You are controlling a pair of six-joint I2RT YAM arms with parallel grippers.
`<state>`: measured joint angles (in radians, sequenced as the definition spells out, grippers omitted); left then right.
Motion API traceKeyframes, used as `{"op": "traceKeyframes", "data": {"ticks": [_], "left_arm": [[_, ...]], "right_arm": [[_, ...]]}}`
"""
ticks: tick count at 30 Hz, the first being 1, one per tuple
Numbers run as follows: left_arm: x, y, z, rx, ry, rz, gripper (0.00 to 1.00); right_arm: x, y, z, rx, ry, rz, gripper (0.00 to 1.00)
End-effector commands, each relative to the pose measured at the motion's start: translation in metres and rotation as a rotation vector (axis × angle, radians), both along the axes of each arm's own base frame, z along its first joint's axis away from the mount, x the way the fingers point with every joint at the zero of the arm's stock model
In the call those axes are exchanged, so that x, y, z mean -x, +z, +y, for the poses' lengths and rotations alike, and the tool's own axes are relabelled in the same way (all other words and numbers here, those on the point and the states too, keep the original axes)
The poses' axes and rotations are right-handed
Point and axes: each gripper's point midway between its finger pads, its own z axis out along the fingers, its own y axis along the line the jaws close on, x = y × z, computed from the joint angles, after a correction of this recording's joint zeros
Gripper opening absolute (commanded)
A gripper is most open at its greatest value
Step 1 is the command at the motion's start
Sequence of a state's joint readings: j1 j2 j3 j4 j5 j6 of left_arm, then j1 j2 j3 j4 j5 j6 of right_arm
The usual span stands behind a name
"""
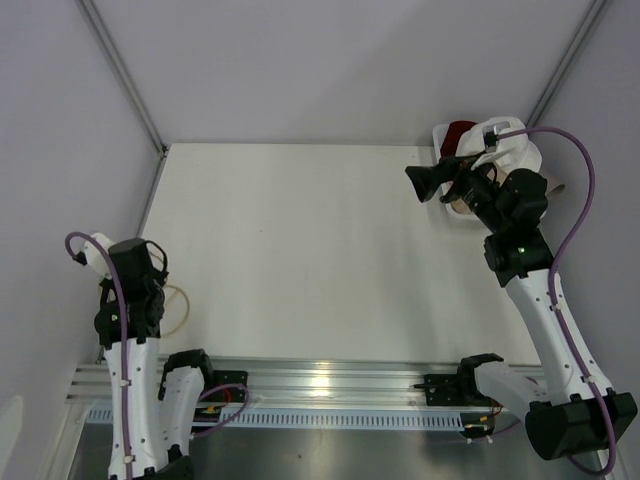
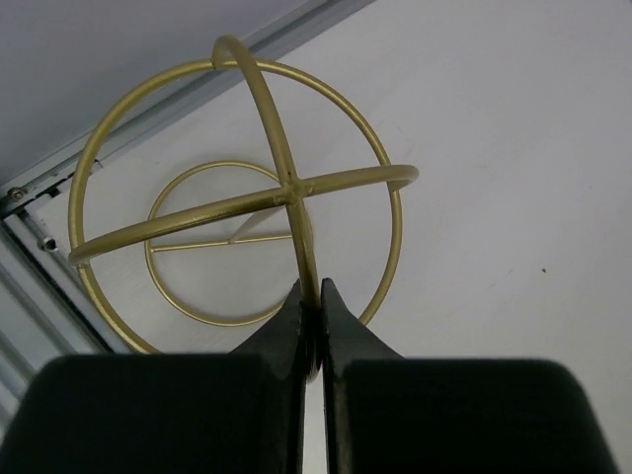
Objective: Stack the hats
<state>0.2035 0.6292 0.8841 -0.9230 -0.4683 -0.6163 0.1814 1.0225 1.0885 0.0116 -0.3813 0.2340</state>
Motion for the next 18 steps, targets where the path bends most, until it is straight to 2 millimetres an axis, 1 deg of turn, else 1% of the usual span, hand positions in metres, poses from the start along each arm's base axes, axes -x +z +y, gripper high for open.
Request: {"op": "traceKeyframes", "data": {"ticks": [1,2,3,4,9,10,11,12,13,14,15,16,17,18], "left_arm": [[-0.021,0.011,-0.023,0.008,-0.198,-0.095,0.01],[-0.03,0.02,-0.03,0.002,-0.262,-0.137,0.01],[-0.035,0.025,-0.039,0.015,-0.315,-0.164,0.01],[-0.042,0.028,-0.055,0.058,-0.401,-0.194,0.01],[-0.079,0.04,-0.089,0.173,-0.582,-0.252,0.01],[-0.085,0.052,-0.098,0.178,-0.628,-0.28,0.01],[-0.096,0.056,-0.106,0.184,-0.663,-0.3,0.01],[-0.101,0.072,-0.125,0.172,-0.735,-0.332,0.01],[-0.109,0.08,-0.134,0.155,-0.767,-0.354,0.01],[-0.113,0.083,-0.148,0.146,-0.804,-0.353,0.01],[-0.123,0.095,-0.17,0.128,-0.856,-0.357,0.01],[-0.129,0.099,-0.182,0.12,-0.887,-0.364,0.01],[-0.133,0.099,-0.197,0.122,-0.922,-0.356,0.01],[-0.142,0.104,-0.221,0.121,-0.972,-0.344,0.01]], "right_arm": [[-0.007,0.017,-0.01,-0.01,-0.075,-0.028,0.99],[-0.009,0.01,-0.015,-0.008,-0.103,0.005,0.99],[-0.011,0.01,-0.016,-0.006,-0.113,0.01,0.99],[-0.011,0.012,-0.017,-0.01,-0.122,0.008,0.99],[-0.013,0.02,-0.024,-0.029,-0.167,0.008,0.99],[-0.014,0.021,-0.025,-0.032,-0.172,0.008,0.99],[-0.013,0.024,-0.027,-0.035,-0.188,0.002,0.99],[-0.013,0.024,-0.03,-0.036,-0.201,0.004,0.99],[-0.014,0.025,-0.032,-0.041,-0.215,0.004,0.99],[-0.015,0.025,-0.037,-0.043,-0.244,0.007,0.99],[-0.015,0.024,-0.041,-0.045,-0.264,0.016,1.0],[-0.016,0.023,-0.045,-0.05,-0.291,0.024,0.99],[-0.02,0.022,-0.057,-0.059,-0.364,0.035,0.99],[-0.021,0.019,-0.069,-0.062,-0.425,0.057,1.0]]}}
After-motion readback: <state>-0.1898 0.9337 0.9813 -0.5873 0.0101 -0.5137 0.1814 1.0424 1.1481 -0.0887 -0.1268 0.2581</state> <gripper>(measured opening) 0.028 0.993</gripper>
